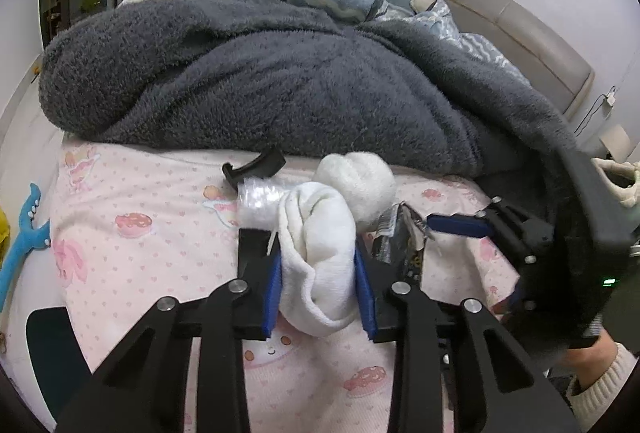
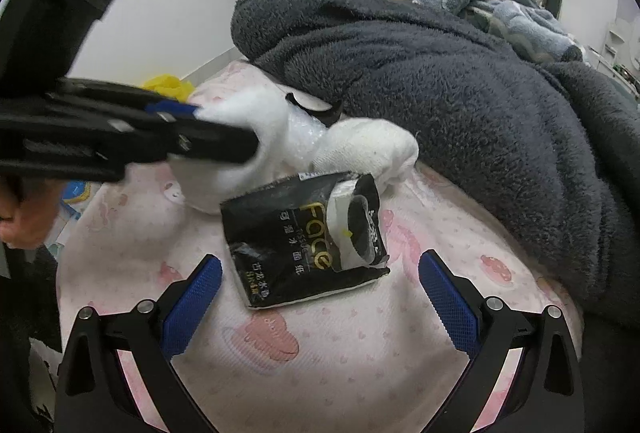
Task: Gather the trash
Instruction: 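Grasp the white rolled sock with the left tool while the right tool grasps the black Face packet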
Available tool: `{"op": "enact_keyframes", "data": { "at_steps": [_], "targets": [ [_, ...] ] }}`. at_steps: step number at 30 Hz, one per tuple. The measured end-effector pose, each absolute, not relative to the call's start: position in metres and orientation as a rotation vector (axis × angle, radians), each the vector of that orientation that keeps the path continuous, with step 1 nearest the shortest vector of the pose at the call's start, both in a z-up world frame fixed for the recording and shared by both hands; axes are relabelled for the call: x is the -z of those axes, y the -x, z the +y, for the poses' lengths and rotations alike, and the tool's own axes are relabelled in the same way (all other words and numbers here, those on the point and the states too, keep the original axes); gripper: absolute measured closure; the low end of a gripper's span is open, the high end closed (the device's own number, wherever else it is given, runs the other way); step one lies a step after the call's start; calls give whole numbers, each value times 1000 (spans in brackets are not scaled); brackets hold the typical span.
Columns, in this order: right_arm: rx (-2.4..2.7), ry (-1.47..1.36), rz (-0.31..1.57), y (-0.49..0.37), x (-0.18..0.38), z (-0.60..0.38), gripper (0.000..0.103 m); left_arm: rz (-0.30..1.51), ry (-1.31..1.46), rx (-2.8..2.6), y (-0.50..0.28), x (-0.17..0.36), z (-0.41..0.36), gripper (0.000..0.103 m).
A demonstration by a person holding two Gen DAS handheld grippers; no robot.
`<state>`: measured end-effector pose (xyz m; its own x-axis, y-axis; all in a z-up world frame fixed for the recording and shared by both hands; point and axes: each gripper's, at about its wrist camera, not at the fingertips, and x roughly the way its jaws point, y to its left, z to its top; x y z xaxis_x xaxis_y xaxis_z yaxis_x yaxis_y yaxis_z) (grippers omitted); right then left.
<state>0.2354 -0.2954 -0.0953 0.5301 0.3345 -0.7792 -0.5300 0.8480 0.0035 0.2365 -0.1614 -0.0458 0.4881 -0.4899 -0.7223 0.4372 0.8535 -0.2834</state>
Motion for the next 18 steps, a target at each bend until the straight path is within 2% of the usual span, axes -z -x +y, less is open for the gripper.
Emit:
{"op": "enact_keyframes", "data": {
  "at_steps": [18],
  "targets": [
    [-475,200,944,-253,104,-287,5,679,169,654,-210,-2,-119,69]
  ]
}}
